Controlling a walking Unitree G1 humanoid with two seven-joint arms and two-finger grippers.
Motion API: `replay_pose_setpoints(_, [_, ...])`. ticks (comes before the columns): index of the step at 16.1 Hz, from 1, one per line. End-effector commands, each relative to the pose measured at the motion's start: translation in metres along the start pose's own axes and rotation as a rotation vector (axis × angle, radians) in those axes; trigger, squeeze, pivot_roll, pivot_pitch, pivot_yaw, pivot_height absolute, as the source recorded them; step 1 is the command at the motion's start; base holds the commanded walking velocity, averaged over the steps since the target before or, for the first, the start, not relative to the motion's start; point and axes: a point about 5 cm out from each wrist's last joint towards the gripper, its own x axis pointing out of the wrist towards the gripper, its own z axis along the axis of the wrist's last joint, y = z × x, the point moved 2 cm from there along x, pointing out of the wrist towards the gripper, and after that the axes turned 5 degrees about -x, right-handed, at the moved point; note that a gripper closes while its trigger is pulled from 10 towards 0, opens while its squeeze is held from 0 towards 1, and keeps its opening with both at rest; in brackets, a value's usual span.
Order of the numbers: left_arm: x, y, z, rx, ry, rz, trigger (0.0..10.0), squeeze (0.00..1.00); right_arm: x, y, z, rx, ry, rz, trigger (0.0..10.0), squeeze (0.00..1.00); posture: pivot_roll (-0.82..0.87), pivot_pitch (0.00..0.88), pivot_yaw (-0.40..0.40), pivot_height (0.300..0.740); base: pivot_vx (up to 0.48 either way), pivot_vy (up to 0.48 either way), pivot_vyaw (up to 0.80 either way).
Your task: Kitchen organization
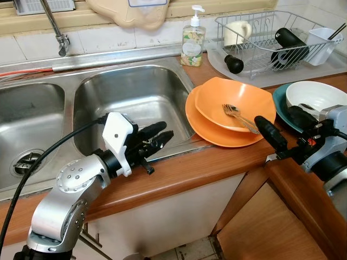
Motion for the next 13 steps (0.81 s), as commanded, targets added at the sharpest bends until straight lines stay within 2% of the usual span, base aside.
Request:
replay_pose_setpoints(1, [0.0, -0.001, 0.0, 0.014, 0.009, -0.017, 10.0, 0.0, 0.0, -0.003, 0.0, 0.005, 0.002, -0.016, 10.0, 0.0, -0.15, 0.0, 0.03, 0.74, 0.0, 0.0, 0.0])
replay_pose_setpoints(3, [-0.001, -0.012, -0.006, -0.016, 0.035, -0.079, 10.0, 0.0, -0.008, -0.007, -0.005, -0.004, 0.03, -0.015, 10.0, 0.0, -0.15, 0.0, 0.031, 0.74, 0.0, 0.0, 0.0])
replay_pose_setpoints(5, [-0.002, -0.017, -0.008, -0.034, 0.04, -0.11, 10.0, 0.0, -0.01, -0.008, -0.009, -0.003, 0.049, -0.014, 10.0, 0.0, -0.15, 0.0, 0.033, 0.74, 0.0, 0.0, 0.0])
replay_pose_setpoints(8, [-0.001, -0.017, -0.007, -0.026, 0.037, -0.113, 10.0, 0.0, -0.004, -0.009, -0.015, -0.001, 0.05, -0.051, 10.0, 0.0, -0.15, 0.0, 0.03, 0.74, 0.0, 0.0, 0.0])
replay_pose_setpoints(13, [0.001, -0.018, -0.009, -0.022, 0.042, -0.129, 10.0, 0.0, 0.002, -0.002, -0.025, -0.043, 0.092, -0.045, 10.0, 0.0, -0.15, 0.0, 0.034, 0.74, 0.0, 0.0, 0.0])
